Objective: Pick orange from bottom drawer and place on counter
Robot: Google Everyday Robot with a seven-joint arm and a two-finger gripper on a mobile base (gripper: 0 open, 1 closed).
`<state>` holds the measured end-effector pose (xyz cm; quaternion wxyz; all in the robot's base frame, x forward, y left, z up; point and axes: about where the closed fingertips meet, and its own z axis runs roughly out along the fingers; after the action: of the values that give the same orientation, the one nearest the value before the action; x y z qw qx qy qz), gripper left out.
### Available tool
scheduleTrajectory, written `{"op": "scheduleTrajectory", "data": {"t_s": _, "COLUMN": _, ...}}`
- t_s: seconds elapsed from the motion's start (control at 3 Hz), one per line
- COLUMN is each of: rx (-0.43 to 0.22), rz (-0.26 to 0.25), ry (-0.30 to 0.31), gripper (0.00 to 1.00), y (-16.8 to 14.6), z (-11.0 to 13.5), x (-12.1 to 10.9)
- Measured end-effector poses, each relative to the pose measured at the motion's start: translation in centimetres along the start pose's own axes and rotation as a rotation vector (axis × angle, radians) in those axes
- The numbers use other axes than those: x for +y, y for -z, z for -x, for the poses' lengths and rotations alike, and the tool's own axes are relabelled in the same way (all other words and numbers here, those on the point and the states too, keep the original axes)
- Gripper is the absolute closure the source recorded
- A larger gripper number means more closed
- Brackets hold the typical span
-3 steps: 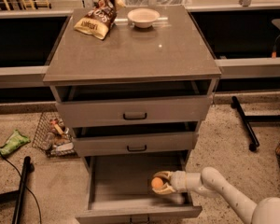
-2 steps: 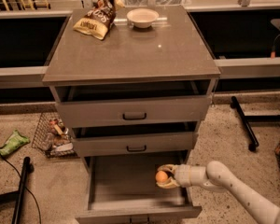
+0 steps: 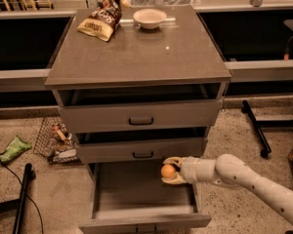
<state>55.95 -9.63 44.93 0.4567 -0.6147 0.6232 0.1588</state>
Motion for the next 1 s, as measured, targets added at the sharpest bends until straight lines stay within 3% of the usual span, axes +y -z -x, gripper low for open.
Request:
{"op": "scheduleTrajectory", "data": {"t_s": 0.33, "rx": 0.009, "rz": 0.056, "ry": 0.031, "gripper": 1.00, "y": 0.1, "z": 2.3, "x": 2.6}}
{"op": "scheduleTrajectory", "data": {"t_s": 0.67, "rx": 0.006, "rz": 0.059, "ry": 0.026, "gripper": 1.00, "y": -0.1, "z": 2.1, "x": 2.9}}
{"op": "scheduleTrajectory", "data": {"t_s": 1.0, "rx": -0.009, "rz": 0.058, "ry": 0.067, "gripper": 1.00, "y": 1.2, "z": 5.4, "x": 2.2}}
